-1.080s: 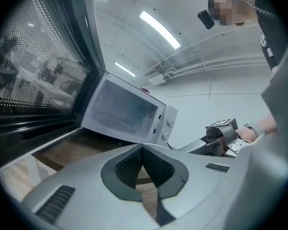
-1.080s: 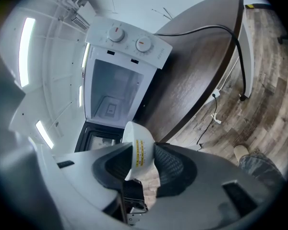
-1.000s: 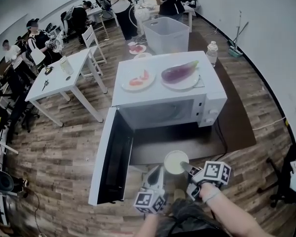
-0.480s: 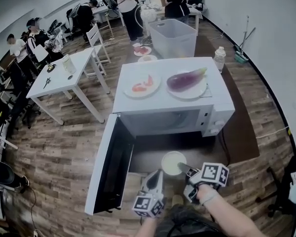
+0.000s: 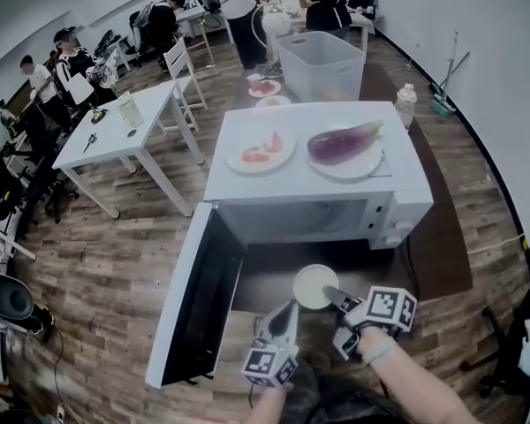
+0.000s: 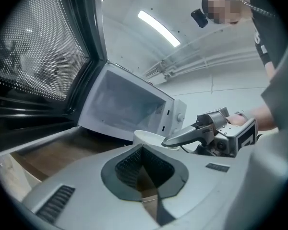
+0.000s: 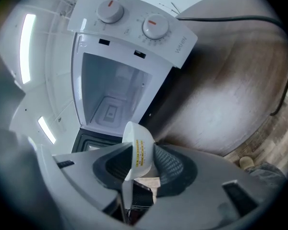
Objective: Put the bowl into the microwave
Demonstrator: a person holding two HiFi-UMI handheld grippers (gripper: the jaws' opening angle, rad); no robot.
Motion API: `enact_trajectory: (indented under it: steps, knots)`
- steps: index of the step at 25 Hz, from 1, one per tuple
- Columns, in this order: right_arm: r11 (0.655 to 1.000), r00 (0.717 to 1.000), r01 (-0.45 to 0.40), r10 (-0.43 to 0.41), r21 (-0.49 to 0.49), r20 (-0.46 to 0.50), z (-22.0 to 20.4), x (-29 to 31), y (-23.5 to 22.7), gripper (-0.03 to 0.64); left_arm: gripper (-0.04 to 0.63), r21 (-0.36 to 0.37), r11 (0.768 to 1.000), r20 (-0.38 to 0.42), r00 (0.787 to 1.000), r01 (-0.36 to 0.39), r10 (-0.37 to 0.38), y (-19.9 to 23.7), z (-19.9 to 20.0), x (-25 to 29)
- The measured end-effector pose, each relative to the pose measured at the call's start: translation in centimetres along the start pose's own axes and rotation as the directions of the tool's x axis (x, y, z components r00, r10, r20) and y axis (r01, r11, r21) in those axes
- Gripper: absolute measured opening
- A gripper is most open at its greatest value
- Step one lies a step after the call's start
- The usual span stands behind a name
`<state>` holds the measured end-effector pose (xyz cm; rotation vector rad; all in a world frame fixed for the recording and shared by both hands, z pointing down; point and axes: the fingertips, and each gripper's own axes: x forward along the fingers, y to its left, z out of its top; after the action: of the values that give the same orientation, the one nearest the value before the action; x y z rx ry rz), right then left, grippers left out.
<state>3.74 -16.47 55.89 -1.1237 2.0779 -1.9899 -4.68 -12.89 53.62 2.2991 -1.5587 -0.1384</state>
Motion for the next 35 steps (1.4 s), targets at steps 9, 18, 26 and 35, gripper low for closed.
enact_trajectory:
  steps: [9, 18, 26, 35]
  knots:
    - [1.0, 1.0, 0.018, -0.018, -0.001, 0.025, 1.9, 0.5, -0.1, 0.13, 0.0, 0.02, 0.999, 0.006, 0.999, 0.034, -0.034, 0.1, 0.4, 1.3]
    - [1.0, 0.999, -0.005, 0.005, -0.015, 0.041, 3.4, 2.3, 1.5, 0.13, 0.0, 0.076, 0.996, 0.026, 0.998, 0.055, -0.058, 0.3, 1.6, 3.1]
    - [1.0, 0.997, -0.009, 0.011, -0.017, 0.079, 4.6, 3.3, 3.0, 0.13, 0.0, 0.064, 0.998, 0.046, 0.998, 0.028, -0.031, 1.6, 3.6, 4.3]
    - [1.0, 0.995, -0.021, 0.022, -0.008, 0.101, 5.5, 4.2, 4.5, 0.13, 0.0, 0.084, 0.996, 0.066, 0.997, 0.026, -0.032, 2.3, 4.6, 5.3]
